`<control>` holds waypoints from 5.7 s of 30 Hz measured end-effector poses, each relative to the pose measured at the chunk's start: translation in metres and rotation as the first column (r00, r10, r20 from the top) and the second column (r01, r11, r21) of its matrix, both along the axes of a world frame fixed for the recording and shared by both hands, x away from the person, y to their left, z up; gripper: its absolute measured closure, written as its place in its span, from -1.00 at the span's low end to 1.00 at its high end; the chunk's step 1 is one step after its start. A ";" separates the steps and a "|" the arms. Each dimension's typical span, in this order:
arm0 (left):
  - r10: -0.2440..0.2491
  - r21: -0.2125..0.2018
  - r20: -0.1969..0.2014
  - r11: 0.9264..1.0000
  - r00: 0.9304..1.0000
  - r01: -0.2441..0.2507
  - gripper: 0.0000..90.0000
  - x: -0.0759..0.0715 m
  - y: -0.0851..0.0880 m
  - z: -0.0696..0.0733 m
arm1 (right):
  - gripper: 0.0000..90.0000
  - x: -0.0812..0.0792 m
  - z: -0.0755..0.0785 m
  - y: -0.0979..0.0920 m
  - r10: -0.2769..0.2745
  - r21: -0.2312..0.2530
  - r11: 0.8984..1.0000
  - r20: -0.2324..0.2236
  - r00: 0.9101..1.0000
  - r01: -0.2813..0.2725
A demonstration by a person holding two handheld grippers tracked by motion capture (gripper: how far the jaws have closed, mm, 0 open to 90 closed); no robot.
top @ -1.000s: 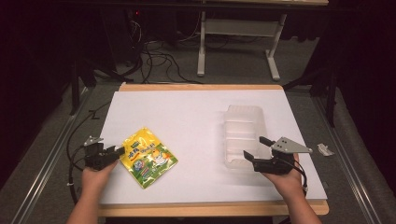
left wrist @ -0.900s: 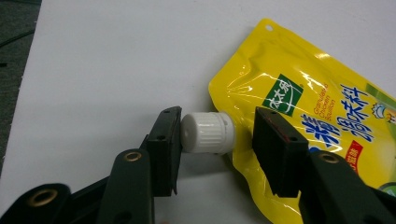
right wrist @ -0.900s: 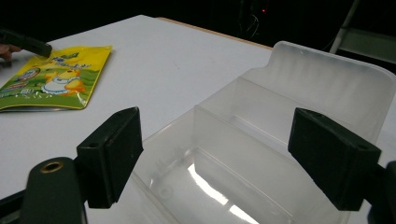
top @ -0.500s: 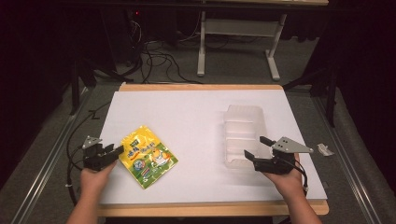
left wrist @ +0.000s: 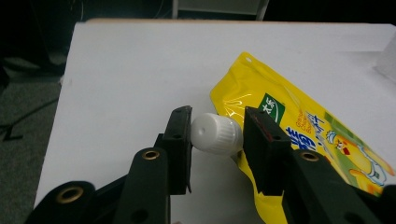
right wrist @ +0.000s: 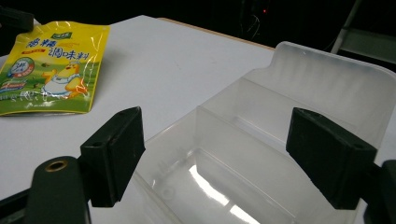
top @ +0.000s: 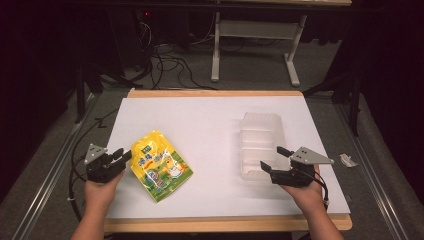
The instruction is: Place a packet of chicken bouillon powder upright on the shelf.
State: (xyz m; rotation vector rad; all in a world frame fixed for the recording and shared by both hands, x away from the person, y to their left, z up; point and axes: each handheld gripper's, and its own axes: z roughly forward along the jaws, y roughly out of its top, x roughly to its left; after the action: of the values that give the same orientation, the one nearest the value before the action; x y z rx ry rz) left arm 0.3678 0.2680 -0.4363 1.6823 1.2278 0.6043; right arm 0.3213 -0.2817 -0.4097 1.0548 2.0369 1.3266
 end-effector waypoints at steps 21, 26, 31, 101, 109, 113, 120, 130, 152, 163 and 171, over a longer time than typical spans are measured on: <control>-0.073 -0.004 0.220 0.997 0.973 0.076 0.52 -0.040 -0.033 0.046 | -0.56 -0.006 0.009 0.057 0.160 0.009 0.987 0.031 0.987 -0.160; -0.087 0.001 0.233 0.996 0.969 0.089 0.53 -0.044 -0.037 0.049 | -0.56 -0.004 0.011 0.075 0.201 0.017 0.979 0.027 0.979 -0.202; -0.103 0.007 0.244 0.995 0.964 0.104 0.53 -0.049 -0.041 0.053 | -0.59 0.003 0.013 0.097 0.235 0.041 0.971 0.014 0.972 -0.236; -0.269 0.018 0.279 0.961 0.922 0.275 0.31 -0.062 -0.061 0.058 | 0.15 0.034 0.002 0.190 0.541 0.153 0.834 -0.046 0.840 -0.529; -0.279 0.020 0.278 0.958 0.919 0.285 0.30 -0.062 -0.061 0.058 | 0.27 0.043 -0.003 0.198 0.563 0.164 0.821 -0.078 0.823 -0.546; -0.286 0.014 0.275 0.956 0.918 0.294 0.28 -0.061 -0.061 0.057 | 0.42 0.045 -0.005 0.206 0.578 0.138 0.814 -0.095 0.810 -0.564; -0.287 0.017 0.273 0.956 0.918 0.294 0.20 -0.061 -0.061 0.057 | 0.82 0.045 -0.008 0.212 0.609 0.106 0.793 -0.116 0.784 -0.600; -0.274 -0.014 0.237 0.958 0.932 0.285 -0.11 -0.054 -0.056 0.051 | 1.00 0.036 -0.005 0.212 0.573 0.089 0.819 -0.094 0.814 -0.566; -0.253 0.017 0.206 0.967 0.945 0.255 -0.14 -0.048 -0.054 0.039 | 1.00 0.022 0.023 0.170 0.471 0.069 0.880 0.007 0.882 -0.470; -0.166 0.057 0.081 0.985 0.983 0.161 -0.22 -0.029 -0.049 0.010 | 1.00 0.012 0.025 0.145 0.465 0.093 0.881 0.019 0.885 -0.464; -0.142 0.104 0.006 0.984 0.990 0.141 -0.28 -0.016 -0.051 -0.009 | 1.00 0.012 0.024 0.134 0.466 0.093 0.880 0.020 0.884 -0.466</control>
State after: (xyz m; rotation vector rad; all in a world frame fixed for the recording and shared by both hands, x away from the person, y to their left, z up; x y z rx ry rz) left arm 0.3520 0.2173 -0.4452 1.8322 1.0723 0.5997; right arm 0.3329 -0.1477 -0.3855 0.6130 2.3439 1.6684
